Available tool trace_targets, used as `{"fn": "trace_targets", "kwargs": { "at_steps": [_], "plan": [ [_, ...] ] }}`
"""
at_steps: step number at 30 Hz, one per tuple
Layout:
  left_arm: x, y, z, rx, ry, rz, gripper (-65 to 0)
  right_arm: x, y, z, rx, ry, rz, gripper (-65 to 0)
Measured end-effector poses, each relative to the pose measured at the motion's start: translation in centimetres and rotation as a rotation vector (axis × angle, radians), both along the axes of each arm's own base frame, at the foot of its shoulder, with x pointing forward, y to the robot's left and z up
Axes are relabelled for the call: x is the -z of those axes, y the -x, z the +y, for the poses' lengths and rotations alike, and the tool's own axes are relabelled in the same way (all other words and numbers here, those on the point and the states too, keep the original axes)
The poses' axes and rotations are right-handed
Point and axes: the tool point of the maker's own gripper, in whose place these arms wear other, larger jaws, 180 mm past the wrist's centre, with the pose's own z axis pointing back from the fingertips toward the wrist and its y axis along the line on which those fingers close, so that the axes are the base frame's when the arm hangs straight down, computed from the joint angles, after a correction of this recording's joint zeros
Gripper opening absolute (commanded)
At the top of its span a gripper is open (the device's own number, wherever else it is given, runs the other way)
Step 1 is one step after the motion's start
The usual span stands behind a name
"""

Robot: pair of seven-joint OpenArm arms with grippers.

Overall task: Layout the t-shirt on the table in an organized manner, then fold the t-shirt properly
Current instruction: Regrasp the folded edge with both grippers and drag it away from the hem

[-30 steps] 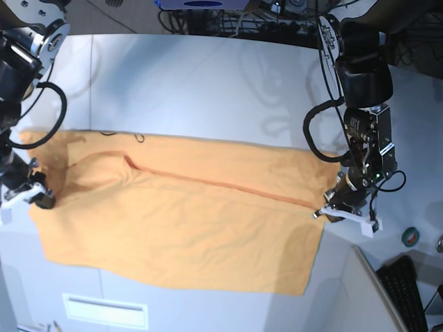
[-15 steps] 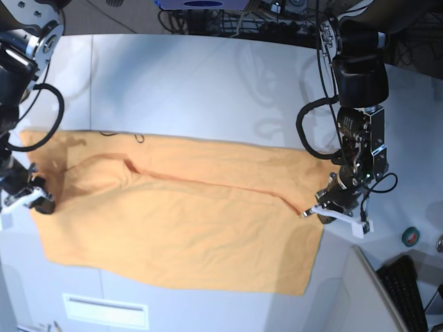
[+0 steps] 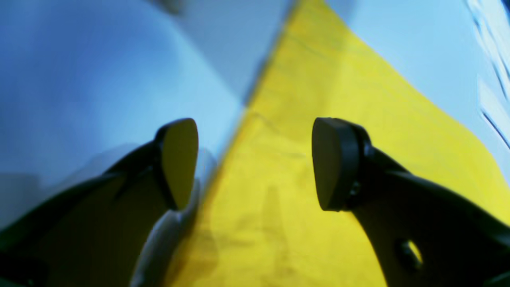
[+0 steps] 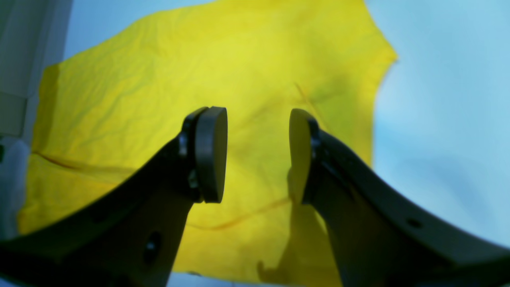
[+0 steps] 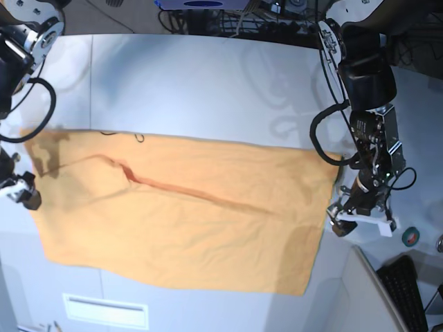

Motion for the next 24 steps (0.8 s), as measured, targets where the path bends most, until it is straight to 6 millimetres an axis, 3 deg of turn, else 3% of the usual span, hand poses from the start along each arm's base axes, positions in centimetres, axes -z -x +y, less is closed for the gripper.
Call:
{"fn": "trace_targets", "kwargs": {
  "at_steps": [2,4,6,7,8,15,20,24],
  "plan": [
    [-0.5,0.9,0.1,0.005,-0.02,-0.021,-22.5,0.0,1.3,0.2,-0.007,0.03,0.002,-41.3],
    [0.0,2.1,-1.1,0.047,-0.049,-0.009,-28.8,0.3,2.2,1.1,-0.008,0.029,0.0,-49.2],
    [1.2,3.1,-3.0,0.105,-0.056,0.024,-48.1,1.0,2.8,2.2,-0.024,0.019,0.014,-63.0],
    [1.9,3.4,-4.0,0.135,-0.056,0.048,-61.9,1.4,3.1,2.6,-0.026,0.009,0.024,-65.0],
    [2.3,3.6,-4.7,0.152,-0.051,0.058,-65.0,1.7,3.4,2.8,-0.027,0.003,0.033,-65.0],
    [4.6,2.4,-5.0,0.148,-0.064,0.055,-65.0,5.9,4.7,2.2,0.002,-0.09,0.148,-65.0],
    [8.7,5.2,-4.9,0.162,-0.074,0.149,-65.0,7.3,5.2,0.9,0.077,-0.112,0.121,-65.0],
    [9.4,5.4,-4.0,0.146,-0.075,0.147,-65.0,9.9,7.2,1.2,0.109,-0.155,0.177,-65.0]
  ]
}}
